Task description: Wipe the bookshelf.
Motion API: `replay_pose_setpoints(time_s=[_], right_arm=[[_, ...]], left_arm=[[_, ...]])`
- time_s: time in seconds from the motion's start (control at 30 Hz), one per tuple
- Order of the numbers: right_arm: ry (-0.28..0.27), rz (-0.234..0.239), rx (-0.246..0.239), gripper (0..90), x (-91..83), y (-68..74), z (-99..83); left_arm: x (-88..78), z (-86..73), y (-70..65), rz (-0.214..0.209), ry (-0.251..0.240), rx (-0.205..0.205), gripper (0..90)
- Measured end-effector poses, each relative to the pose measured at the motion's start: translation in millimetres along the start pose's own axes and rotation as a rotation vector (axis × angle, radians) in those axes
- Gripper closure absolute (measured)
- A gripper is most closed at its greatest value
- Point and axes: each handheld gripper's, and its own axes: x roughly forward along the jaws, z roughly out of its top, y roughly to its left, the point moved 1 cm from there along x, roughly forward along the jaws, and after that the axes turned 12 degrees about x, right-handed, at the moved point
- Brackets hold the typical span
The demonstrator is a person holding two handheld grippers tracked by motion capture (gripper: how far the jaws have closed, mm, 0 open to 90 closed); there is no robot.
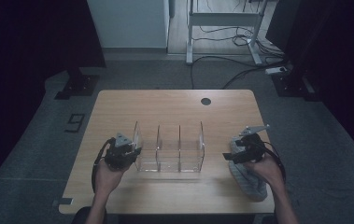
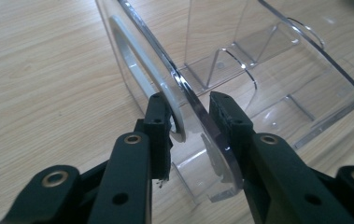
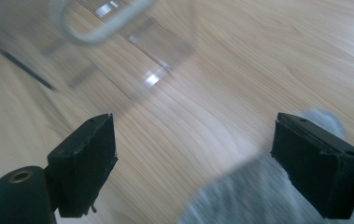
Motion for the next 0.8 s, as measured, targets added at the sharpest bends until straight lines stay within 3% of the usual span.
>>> replay_pose_setpoints(time_s=[0.23,0.57,0.7,0.8], right_arm=[[0.03,-0.098,0.031,13.3,-10.0,-18.6,-12.6],[0.151,-0.195,0.047,14.1,11.1,-37.4,-30.9],[0.183,-0.224,0.062,18.7,16.8,-44.7,-38.7],[0.19,-0.221,0.075,28.0,20.2,-49.9,-44.0]], left_arm=[[0.5,-3.5,9.7,0.031,-0.006,-0.02,75.7],[-1.8,-9.1,16.8,0.041,-0.02,-0.023,80.4],[-2.7,-11.7,20.6,0.038,-0.026,-0.028,82.3],[-3.1,-13.2,23.4,0.036,-0.031,-0.031,83.1]])
